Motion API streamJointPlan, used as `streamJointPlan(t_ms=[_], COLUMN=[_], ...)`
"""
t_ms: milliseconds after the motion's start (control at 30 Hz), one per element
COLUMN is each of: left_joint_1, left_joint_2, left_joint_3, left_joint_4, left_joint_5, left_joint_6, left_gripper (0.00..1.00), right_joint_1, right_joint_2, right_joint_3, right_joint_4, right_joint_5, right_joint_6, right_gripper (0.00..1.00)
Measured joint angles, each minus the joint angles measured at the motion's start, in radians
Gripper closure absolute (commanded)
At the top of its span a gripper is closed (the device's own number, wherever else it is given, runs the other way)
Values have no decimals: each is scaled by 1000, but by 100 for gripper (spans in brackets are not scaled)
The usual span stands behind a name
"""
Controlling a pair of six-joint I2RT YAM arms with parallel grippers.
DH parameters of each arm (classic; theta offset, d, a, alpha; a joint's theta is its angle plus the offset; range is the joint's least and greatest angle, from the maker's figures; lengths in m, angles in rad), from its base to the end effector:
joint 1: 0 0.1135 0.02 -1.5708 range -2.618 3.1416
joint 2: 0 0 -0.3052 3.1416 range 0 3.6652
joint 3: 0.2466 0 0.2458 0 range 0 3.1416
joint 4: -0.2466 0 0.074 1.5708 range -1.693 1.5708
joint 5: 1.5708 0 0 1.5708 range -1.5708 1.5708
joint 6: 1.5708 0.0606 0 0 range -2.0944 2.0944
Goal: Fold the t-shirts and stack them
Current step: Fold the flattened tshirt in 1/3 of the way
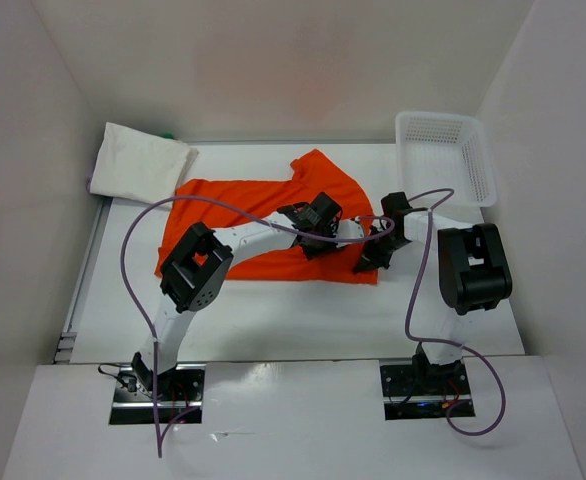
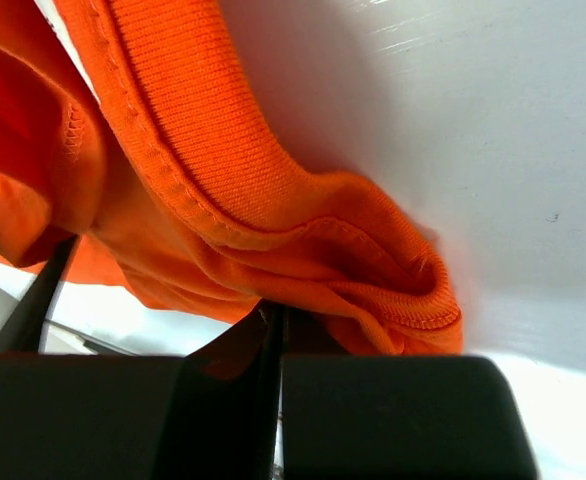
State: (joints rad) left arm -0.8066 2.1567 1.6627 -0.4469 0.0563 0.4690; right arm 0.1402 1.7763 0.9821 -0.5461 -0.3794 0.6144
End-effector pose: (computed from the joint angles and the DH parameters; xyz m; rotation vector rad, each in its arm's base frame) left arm 0.3479 -0.3679 0.1989 1.5203 2.0124 -0.2081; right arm 0.3156 0.0672 0.1575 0.6391 2.9283 0.6627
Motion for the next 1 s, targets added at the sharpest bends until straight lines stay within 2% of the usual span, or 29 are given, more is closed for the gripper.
streamJointPlan(t_ms=[33,167,300,367,467,533,667,800,833,867,900,967,1000], left_joint_1=[0,0,6,17,56,82,124,130,127,126,126,127,130], left_joint_2=[0,0,0,0,0,0,0,0,-2,-7,-16,-49,-78], left_joint_3=[0,0,-1,-1,0,1,12,21,21,21,21,21,18], left_joint_4=[1,14,50,68,81,85,83,78,72,61,46,9,-8], left_joint_5=[-3,-34,-98,-121,-154,-174,-242,-276,-281,-283,-286,-293,-299], left_joint_6=[3,3,-14,-41,-90,-119,-173,-206,-209,-212,-214,-212,-211], left_gripper=[75,94,98,91,66,60,37,24,23,21,20,18,18], right_joint_1=[-1,-1,-1,-4,-5,-5,-5,-5,-5,-5,-5,-5,-5], right_joint_2=[0,0,0,0,0,0,0,-4,-7,-14,-23,-59,-88], right_joint_3=[0,0,0,-1,-2,-2,-2,-2,-3,-3,-2,-2,-1], right_joint_4=[0,0,0,0,0,0,0,0,-2,-6,-15,-45,-63], right_joint_5=[-1,-2,-2,-2,-3,-3,-3,-1,4,12,28,70,100], right_joint_6=[-1,-2,-5,-5,-5,-5,-6,-7,-9,-11,-13,-20,-23], right_gripper=[100,100,100,100,100,100,100,100,97,87,70,64,55])
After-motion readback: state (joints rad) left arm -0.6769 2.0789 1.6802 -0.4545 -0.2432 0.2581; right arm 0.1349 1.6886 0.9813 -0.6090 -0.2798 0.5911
